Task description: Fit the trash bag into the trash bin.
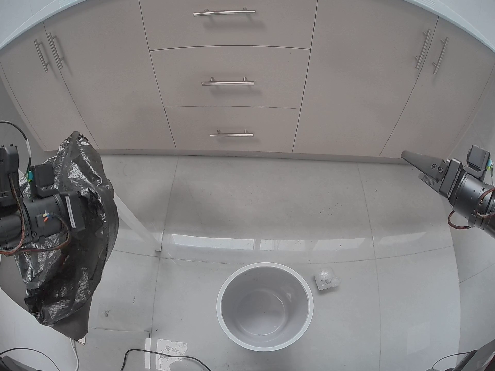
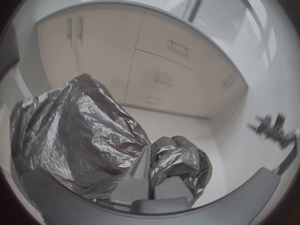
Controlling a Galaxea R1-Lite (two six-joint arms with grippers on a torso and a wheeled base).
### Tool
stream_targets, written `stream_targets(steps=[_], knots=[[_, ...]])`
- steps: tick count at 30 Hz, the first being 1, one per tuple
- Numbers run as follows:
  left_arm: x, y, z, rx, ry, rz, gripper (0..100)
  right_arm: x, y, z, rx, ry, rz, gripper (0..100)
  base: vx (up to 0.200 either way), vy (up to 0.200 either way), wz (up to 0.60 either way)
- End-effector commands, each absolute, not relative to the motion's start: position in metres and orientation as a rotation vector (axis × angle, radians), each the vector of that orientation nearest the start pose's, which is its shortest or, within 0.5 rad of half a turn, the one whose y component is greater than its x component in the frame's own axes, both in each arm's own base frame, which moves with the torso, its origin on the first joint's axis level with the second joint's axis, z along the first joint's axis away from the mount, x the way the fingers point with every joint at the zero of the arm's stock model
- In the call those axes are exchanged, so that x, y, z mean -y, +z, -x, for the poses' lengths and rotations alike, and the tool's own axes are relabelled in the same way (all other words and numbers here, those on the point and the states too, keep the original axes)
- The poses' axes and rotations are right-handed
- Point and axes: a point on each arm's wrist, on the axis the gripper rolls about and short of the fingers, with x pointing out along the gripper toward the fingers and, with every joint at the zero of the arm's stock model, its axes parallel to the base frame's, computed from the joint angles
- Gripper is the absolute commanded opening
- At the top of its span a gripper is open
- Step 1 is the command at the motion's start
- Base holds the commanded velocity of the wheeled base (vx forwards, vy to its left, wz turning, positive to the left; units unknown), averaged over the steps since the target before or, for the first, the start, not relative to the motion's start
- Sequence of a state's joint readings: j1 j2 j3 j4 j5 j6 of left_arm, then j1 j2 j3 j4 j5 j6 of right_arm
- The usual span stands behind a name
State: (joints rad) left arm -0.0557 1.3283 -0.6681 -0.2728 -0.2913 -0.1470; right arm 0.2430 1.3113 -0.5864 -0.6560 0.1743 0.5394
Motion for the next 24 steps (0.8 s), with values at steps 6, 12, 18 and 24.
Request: stream_targets(steps=[6, 12, 18, 24], knots=[[0.127, 0.258, -0.197, -0.624, -0.906, 1.038, 0, -0.083, 0.178, -0.198, -0.241, 0.513, -0.399, 100, 0.0, 0.0, 0.0], [0.173, 0.245, -0.205, -0.642, -1.061, 1.004, 0, -0.094, 0.162, -0.204, -0.237, 0.542, -0.365, 100, 0.0, 0.0, 0.0], [0.208, 0.24, -0.215, -0.583, -1.131, 1.006, 0, -0.104, 0.149, -0.203, -0.276, 0.549, -0.322, 100, 0.0, 0.0, 0.0], [0.213, 0.242, -0.222, -0.569, -1.13, 1.009, 0, -0.124, 0.133, -0.187, -0.326, 0.658, -0.238, 100, 0.0, 0.0, 0.0]])
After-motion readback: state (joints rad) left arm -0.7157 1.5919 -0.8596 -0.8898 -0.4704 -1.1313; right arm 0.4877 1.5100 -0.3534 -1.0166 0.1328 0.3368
